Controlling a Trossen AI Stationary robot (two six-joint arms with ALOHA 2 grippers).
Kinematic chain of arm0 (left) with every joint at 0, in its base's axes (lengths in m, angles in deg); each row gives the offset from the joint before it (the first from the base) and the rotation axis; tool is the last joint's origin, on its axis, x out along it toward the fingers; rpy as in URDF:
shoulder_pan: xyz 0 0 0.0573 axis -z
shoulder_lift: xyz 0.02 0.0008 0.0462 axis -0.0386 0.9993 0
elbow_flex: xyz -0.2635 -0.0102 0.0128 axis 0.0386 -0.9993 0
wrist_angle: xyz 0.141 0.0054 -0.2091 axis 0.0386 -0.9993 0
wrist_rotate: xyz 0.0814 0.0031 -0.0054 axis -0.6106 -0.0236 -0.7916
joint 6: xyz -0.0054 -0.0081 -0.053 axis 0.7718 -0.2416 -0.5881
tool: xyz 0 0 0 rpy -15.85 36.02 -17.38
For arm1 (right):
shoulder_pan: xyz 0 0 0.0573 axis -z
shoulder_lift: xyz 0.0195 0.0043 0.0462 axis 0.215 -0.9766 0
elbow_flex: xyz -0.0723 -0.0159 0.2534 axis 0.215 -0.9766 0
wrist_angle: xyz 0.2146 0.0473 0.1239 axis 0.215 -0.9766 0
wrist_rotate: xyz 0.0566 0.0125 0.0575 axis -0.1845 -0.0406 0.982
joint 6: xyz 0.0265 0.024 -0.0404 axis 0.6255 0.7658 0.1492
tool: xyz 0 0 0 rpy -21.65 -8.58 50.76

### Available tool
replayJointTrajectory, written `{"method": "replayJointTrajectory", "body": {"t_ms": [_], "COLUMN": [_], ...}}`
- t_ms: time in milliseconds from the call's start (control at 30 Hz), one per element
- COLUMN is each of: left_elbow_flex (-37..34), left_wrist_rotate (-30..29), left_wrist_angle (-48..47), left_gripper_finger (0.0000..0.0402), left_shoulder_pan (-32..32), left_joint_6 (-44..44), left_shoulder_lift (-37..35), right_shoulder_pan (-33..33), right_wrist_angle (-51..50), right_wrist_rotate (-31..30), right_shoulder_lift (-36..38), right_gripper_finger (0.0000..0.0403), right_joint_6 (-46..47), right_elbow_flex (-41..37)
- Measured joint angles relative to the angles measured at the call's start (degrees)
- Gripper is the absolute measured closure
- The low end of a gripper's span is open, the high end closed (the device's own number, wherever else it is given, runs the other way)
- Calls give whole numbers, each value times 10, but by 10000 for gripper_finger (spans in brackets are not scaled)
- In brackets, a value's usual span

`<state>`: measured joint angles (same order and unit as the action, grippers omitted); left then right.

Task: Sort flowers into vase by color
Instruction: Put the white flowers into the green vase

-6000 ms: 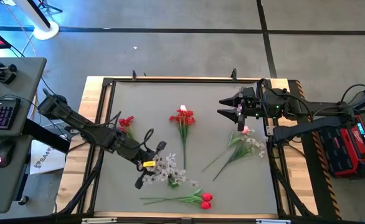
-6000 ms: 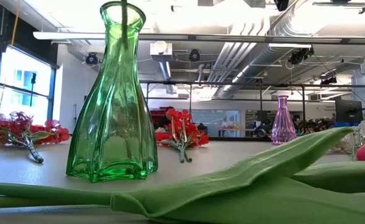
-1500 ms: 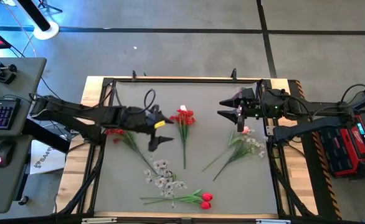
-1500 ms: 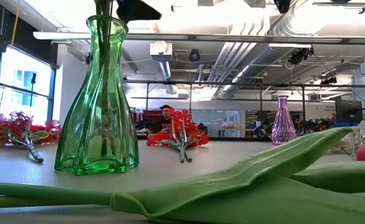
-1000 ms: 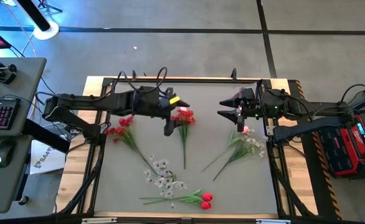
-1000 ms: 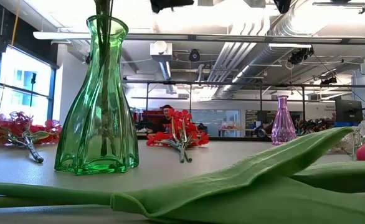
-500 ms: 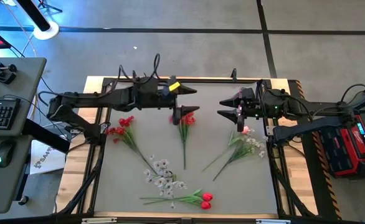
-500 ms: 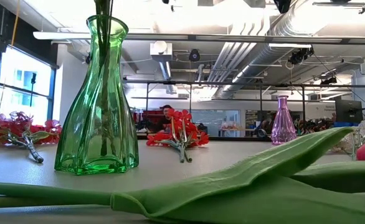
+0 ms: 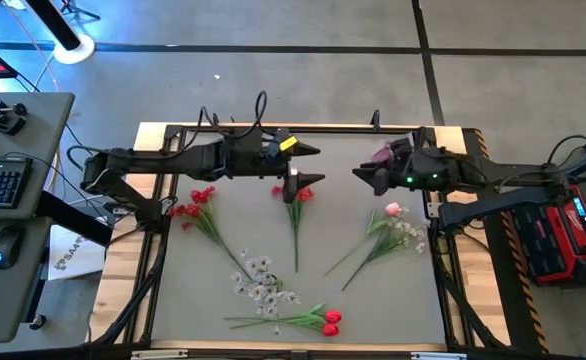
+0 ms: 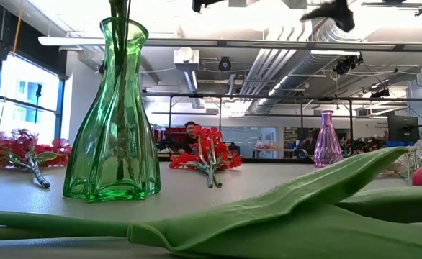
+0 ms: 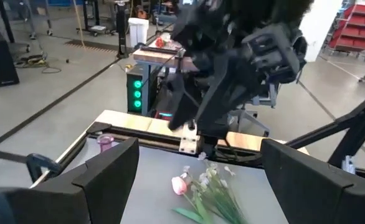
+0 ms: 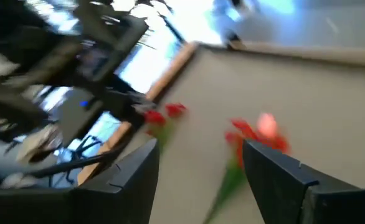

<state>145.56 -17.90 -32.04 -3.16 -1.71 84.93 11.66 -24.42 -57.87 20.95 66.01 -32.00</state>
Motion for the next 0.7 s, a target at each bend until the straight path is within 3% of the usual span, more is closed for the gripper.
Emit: {"method": "replayJointTrajectory", "body": {"t_ms": [133,267,700], "left_elbow_flex": [0,0,0], "left_wrist_rotate": [0,0,2], "left_wrist_angle": [-23,-49,-185], "left_gripper_finger": [78,78,78], "left_shoulder_pan": [-7,-11,-15], "left_joint_6": [-1,9,47], "left_shoulder_lift": [3,4,4], "right_shoulder_pan": [-5,-26,-185], "right_wrist_angle": [-109,-175,-214], "right_wrist_rotate": [-25,-6,-4], "right_shoulder_lift": [-11,-40,-197], "right_gripper_finger": [186,186,205], "right_joint_6": [169,306,667], "right_elbow_flex": [0,0,0]}}
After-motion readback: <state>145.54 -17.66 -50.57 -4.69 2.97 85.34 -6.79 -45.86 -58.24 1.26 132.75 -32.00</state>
